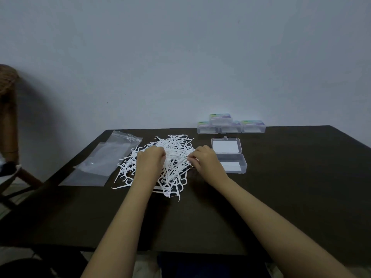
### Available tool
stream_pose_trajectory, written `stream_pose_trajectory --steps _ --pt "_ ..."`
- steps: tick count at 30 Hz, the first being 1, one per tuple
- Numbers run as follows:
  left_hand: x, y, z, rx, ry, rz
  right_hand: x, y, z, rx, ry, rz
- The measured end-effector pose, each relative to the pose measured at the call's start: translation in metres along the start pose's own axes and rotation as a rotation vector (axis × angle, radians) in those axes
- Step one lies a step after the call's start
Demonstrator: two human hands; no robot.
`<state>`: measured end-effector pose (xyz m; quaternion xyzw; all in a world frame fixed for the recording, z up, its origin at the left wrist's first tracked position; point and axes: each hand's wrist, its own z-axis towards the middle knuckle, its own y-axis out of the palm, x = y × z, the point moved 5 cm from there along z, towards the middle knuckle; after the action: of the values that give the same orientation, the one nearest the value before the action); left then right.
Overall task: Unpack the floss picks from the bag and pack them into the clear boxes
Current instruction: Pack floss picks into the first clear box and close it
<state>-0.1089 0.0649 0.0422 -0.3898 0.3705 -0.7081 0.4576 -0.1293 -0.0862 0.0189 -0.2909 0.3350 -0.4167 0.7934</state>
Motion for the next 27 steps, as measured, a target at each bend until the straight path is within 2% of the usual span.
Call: stream_pose_trajectory --steps 3,10,15,21,27 --pt "0.0 -0.009 0.004 0.03 -0.019 -0.123 0.004 -0.011 0.006 -0.064 0.1 0.139" --pt "0.013 -0.027 0.023 0.061 -0.051 -0.254 0.024 -0.037 0.007 0.036 0.378 0.573" --pt "0.033 -0.037 0.032 0.153 -0.049 -0.487 0.041 -0.051 0.005 0.033 0.533 0.782" --pt "0.058 -0.029 0.047 0.122 -0.097 -0.811 0.065 -0.07 -0.003 -0.031 0.557 0.772" --pt "0.084 0.004 0.052 0.001 -0.22 -1.13 0.092 -0.08 -0.017 0.015 0.59 0.794"
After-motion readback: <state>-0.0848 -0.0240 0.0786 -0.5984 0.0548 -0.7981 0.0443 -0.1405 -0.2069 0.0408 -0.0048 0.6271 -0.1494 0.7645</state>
